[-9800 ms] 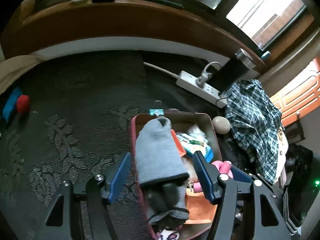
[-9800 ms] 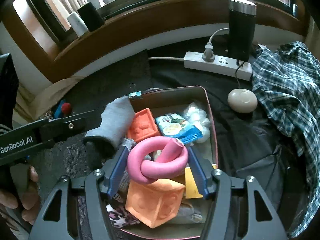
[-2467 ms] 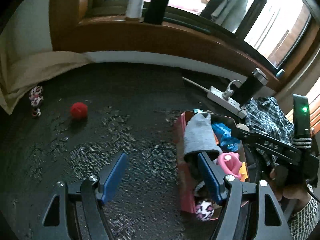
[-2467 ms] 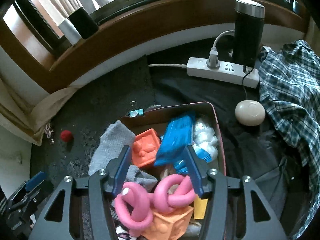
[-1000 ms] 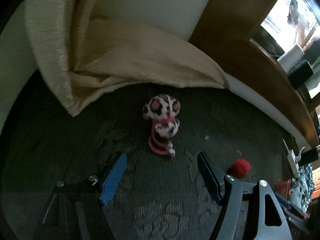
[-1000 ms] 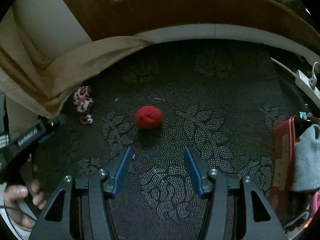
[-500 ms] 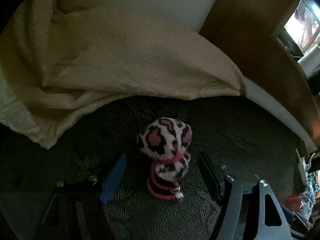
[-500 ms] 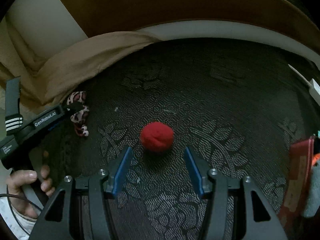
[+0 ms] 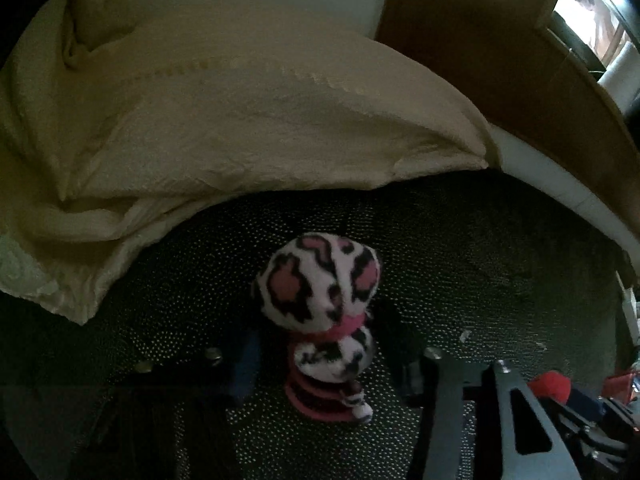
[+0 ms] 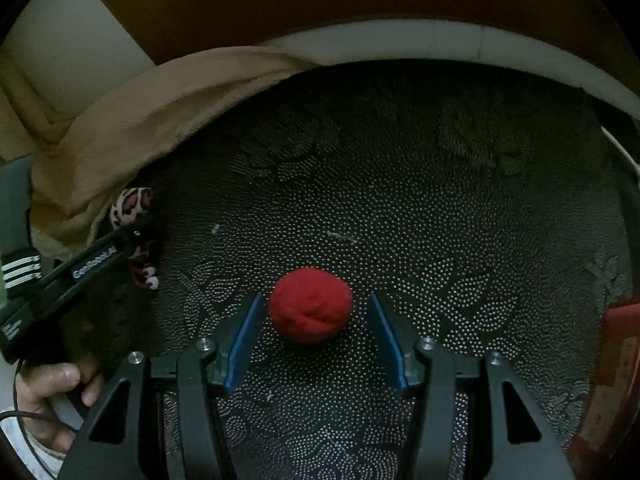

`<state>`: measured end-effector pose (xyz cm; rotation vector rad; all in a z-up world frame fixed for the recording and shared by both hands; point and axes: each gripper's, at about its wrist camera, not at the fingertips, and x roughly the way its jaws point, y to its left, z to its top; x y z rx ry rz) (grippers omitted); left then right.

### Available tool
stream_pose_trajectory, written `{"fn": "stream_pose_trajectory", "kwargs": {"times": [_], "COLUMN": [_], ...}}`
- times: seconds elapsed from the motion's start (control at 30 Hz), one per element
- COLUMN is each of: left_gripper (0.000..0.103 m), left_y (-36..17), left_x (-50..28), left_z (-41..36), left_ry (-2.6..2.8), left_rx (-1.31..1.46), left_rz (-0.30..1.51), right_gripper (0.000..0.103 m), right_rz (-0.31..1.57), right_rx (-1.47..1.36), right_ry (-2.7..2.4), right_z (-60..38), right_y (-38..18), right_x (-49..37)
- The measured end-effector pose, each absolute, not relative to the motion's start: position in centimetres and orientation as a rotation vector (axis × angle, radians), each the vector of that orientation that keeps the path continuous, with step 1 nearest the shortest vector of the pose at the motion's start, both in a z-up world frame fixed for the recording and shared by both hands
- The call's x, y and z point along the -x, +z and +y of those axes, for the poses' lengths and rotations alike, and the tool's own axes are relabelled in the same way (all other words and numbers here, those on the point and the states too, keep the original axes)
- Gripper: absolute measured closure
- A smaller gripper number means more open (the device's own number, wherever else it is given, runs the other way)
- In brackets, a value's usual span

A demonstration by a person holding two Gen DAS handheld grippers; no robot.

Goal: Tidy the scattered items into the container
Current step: 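Grasp the leopard plush with the left gripper while the right grasps the red ball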

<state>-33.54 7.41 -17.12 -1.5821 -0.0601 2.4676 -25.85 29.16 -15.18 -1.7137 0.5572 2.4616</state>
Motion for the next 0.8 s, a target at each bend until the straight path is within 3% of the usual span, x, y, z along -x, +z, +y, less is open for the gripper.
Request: {"fn": "stream_pose_trajectory", "kwargs": {"times": [0.1, 0.23, 0.3, 0.33, 0.43, 0.8], "left_gripper": [0.063, 0.063, 0.063, 0.063, 0.063, 0.063], "left_y": [-16.8, -15.9, -15.4, -15.1, -14.0, -8.5], "left_x": [33.1, 32.3, 31.7, 31.5, 30.5, 24.5], "left_z": [7.3, 7.3, 7.3, 7.2, 6.9, 7.9], "left_ry": [2.459, 2.456, 2.456, 2.457, 2.459, 2.441], "left_rx": [1.578, 1.556, 1.542, 1.535, 1.517, 1.42], "left_rz": [-0.077, -0.078, -0.082, -0.085, -0.101, -0.067], "right_gripper": [0.045, 0.045, 0.051, 0.062, 0.066, 0.066], "right_rz": [0.559, 0.541, 0.525, 0.518, 0.502, 0.581], "right_rx": [1.717, 1.729, 1.741, 1.744, 1.738, 1.599], "right_ry": [2.463, 2.473, 2.475, 2.476, 2.483, 2.558], "right_z": [29.1, 28.8, 28.7, 28.6, 28.6, 29.9], "right_y": [-15.4, -15.5, -15.9, -15.9, -15.9, -11.4], "right_x": [25.9, 26.1, 26.2, 26.2, 25.8, 19.9]}}
